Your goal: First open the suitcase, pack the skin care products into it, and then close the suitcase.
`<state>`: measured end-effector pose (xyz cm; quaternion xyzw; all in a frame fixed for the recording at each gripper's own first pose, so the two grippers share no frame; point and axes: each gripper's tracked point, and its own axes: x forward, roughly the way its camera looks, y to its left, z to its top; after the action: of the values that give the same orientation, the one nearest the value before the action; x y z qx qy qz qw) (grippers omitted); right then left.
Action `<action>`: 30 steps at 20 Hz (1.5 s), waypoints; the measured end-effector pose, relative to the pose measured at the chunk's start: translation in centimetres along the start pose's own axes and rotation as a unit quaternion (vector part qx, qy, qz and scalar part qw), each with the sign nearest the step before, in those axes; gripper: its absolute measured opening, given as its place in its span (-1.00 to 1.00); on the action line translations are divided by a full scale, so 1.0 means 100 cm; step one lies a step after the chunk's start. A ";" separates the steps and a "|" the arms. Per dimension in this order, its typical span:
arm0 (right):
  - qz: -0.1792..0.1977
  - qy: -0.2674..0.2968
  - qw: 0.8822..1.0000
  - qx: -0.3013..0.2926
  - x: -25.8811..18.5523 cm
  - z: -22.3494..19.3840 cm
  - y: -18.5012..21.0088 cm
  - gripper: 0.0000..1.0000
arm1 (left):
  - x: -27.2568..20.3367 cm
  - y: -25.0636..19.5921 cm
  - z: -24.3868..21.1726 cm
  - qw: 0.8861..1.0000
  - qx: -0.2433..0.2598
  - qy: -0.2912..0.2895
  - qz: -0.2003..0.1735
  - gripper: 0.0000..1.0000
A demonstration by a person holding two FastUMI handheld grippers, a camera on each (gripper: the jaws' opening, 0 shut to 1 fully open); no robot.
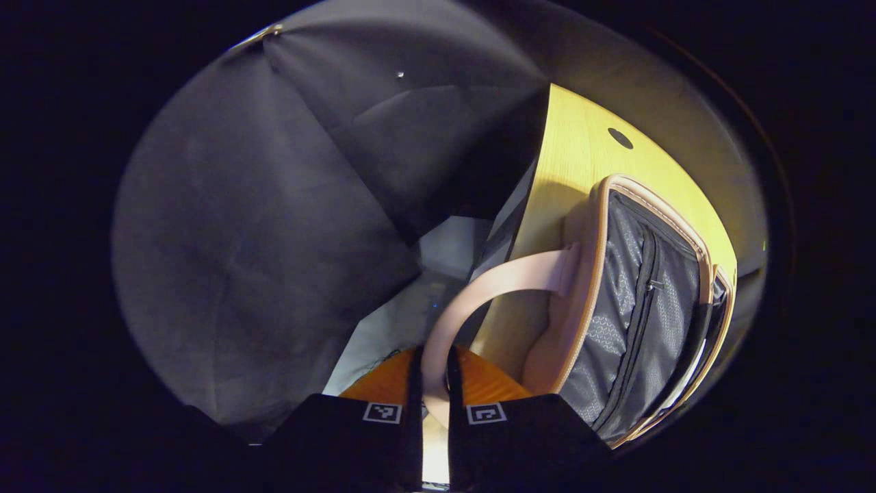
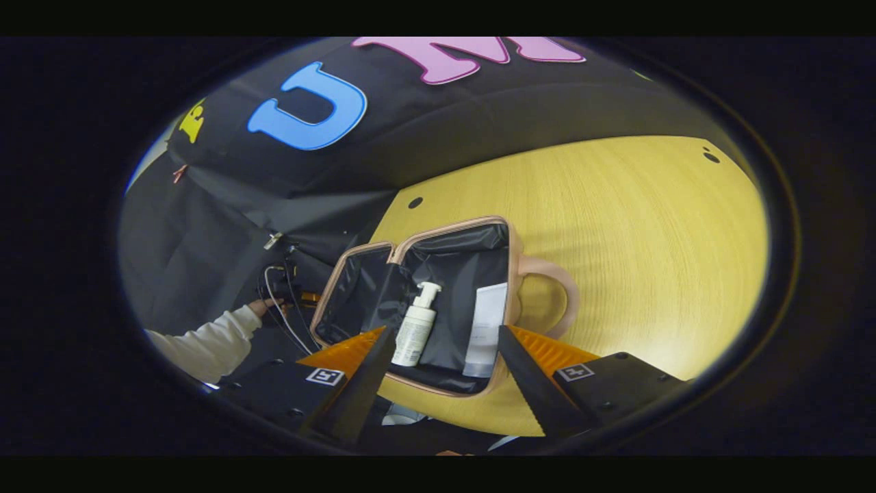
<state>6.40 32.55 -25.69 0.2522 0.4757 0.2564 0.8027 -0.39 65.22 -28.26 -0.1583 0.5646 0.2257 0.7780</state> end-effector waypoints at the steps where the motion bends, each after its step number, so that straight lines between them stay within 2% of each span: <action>1: 0.001 0.000 1.000 0.002 0.000 0.000 -0.001 0.92 | -0.009 -0.001 0.003 1.000 0.005 -0.009 -0.003 -0.61; 4: 0.003 -0.004 1.000 0.011 0.000 0.003 0.000 0.92 | -0.042 -0.010 0.021 0.998 0.006 -0.048 -0.032 -0.65; 6: 0.006 -0.009 1.000 0.017 -0.002 0.006 0.003 0.92 | -0.076 -0.025 0.036 0.995 0.004 -0.070 -0.070 -0.71; 12: 0.015 -0.032 0.999 0.030 -0.007 0.020 0.003 0.92 | -0.177 -0.071 0.040 0.981 0.074 -0.144 -0.107 -0.78; 14: 0.014 -0.043 0.999 0.030 -0.011 0.025 0.001 0.92 | -0.218 -0.100 0.044 0.973 0.083 -0.163 -0.139 -0.78; 18: 0.011 -0.068 0.997 0.036 -0.029 0.035 -0.008 0.92 | -0.288 -0.166 0.040 0.949 0.089 -0.203 -0.223 -0.79; 21: 0.006 -0.087 0.995 0.044 -0.048 0.042 -0.017 0.92 | -0.313 -0.226 0.029 0.932 0.122 -0.212 -0.266 -0.79; 22: 0.003 -0.092 0.995 0.046 -0.055 0.043 -0.020 0.92 | -0.319 -0.246 0.022 0.926 0.132 -0.211 -0.283 -0.71; 23: -0.002 -0.097 0.994 0.045 -0.061 0.044 -0.025 0.91 | -0.325 -0.267 0.016 0.919 0.142 -0.209 -0.303 -0.78; 25: -0.009 -0.108 0.993 0.045 -0.076 0.046 -0.032 0.92 | -0.337 -0.322 -0.004 0.899 0.166 -0.199 -0.354 -0.78; 28: -0.016 -0.121 0.991 0.046 -0.099 0.043 -0.041 0.92 | -0.329 -0.410 -0.045 0.876 0.186 -0.151 -0.418 -0.77; 30: -0.024 -0.131 0.990 0.047 -0.117 0.041 -0.050 0.92 | -0.302 -0.457 -0.073 0.870 0.213 -0.126 -0.426 -0.77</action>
<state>6.05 20.58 -19.76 0.3098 0.3840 0.1788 0.8512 10.05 17.57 -2.27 -0.1840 0.3738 -0.2350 0.8782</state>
